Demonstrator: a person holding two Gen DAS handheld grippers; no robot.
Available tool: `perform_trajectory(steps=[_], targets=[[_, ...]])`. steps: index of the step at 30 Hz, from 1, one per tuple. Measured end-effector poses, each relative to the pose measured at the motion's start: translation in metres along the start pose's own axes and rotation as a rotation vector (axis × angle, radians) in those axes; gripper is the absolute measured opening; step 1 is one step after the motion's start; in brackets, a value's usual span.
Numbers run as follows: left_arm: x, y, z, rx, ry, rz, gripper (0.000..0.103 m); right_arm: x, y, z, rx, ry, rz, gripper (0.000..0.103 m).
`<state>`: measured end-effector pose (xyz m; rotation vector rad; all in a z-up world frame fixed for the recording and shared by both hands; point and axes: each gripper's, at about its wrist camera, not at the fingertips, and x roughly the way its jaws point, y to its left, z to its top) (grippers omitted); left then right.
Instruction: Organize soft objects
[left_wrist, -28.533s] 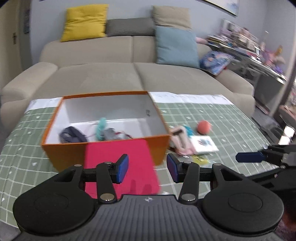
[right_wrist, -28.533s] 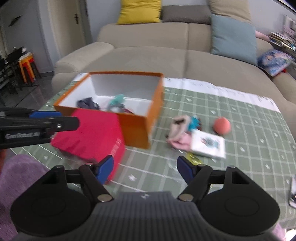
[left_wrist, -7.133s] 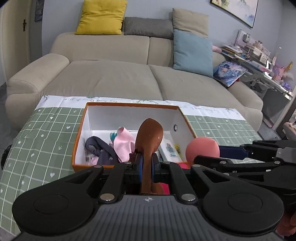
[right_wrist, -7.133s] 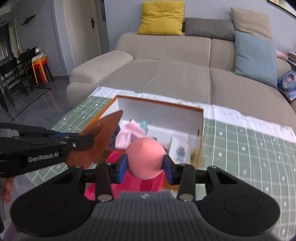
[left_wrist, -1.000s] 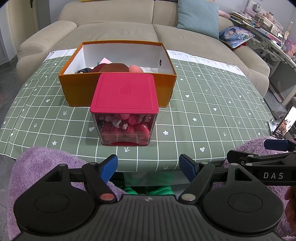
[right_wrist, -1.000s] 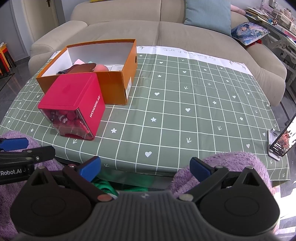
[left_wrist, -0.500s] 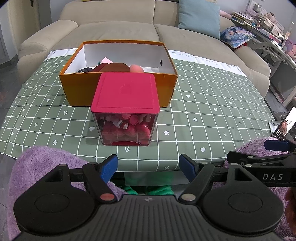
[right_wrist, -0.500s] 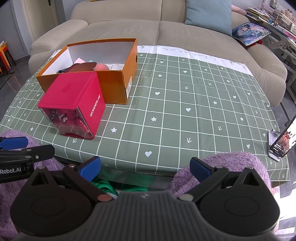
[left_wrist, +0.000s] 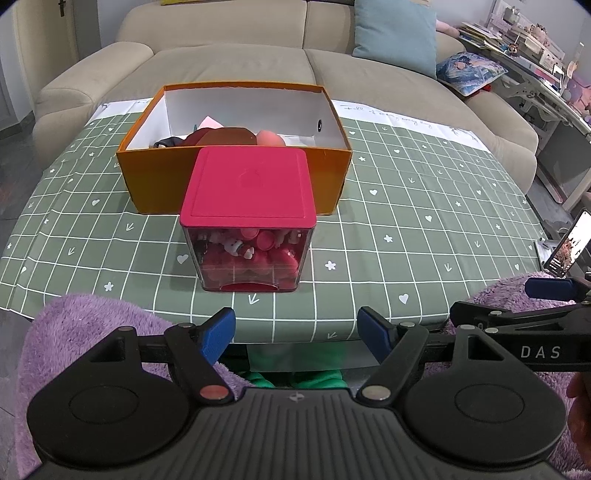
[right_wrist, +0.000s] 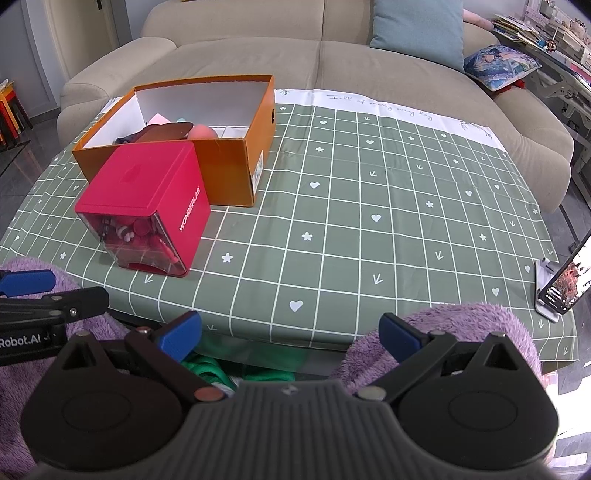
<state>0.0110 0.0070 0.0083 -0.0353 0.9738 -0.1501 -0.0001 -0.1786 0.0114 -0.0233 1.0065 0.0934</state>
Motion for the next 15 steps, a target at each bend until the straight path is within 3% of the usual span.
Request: perform_trajectory(steps=[15], targets=[[-0.0024,-0.0016,0.0002,0.004,-0.012,-0.009,0.088,0.0015,-0.0012,-0.0014,-0.001,0.005,0.001,0.100]])
